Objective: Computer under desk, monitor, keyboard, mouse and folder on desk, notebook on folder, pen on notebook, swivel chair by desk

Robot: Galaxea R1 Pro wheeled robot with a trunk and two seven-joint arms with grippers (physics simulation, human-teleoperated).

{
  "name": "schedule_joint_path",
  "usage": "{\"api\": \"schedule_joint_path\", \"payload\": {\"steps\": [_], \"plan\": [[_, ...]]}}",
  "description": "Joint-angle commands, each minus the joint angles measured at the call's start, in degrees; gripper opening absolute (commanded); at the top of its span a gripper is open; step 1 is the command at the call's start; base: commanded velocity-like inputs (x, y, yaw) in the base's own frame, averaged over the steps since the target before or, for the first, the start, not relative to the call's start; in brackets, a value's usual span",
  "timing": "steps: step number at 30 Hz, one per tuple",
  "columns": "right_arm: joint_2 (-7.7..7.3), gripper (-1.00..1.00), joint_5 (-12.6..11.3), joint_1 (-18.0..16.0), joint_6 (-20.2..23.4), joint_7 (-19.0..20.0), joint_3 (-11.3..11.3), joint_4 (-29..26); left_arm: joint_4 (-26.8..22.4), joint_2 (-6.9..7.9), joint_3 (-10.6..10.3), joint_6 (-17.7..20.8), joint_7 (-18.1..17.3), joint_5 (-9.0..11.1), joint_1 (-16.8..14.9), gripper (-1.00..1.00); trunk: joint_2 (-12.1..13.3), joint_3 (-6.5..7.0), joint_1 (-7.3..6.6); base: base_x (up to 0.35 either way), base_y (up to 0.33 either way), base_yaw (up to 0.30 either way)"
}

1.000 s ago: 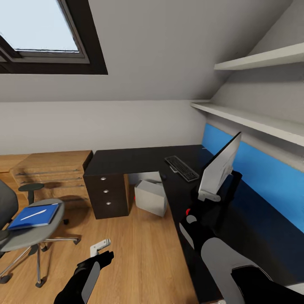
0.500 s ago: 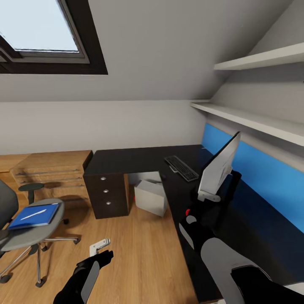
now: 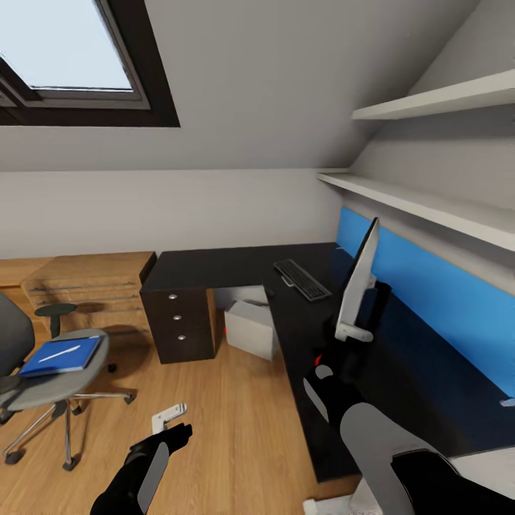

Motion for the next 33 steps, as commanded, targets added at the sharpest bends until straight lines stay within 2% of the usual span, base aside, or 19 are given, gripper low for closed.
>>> {"api": "schedule_joint_path", "payload": {"steps": [1, 14, 21, 33], "plan": [[-0.01, 1.00, 0.22, -0.07, -0.01, -0.46, 0.12, 0.10, -0.12, -0.03, 0.10, 0.25, 0.32, 0.61, -0.02, 1.00, -0.12, -0.12, 0.02, -0.181, -0.152, 0.000], [-0.01, 1.00, 0.22, -0.07, -0.01, -0.46, 0.12, 0.13, -0.03, -0.02, 0.10, 0.25, 0.32, 0.61, -0.03, 1.00, -0.12, -0.12, 0.02, -0.142, -0.080, 0.000], [-0.01, 1.00, 0.22, -0.07, -0.01, -0.42, 0.12, 0.13, -0.03, -0.11, 0.06, 0.14, 0.32, 0.55, -0.04, 1.00, -0.12, -0.12, 0.02, -0.018, -0.233, 0.000], [0.09, 1.00, 0.22, -0.07, -0.01, -0.41, 0.21, 0.18, -0.07, -0.10, 0.05, 0.17, 0.32, 0.61, -0.02, 1.00, -0.12, -0.12, 0.02, -0.030, -0.135, 0.000]]}}
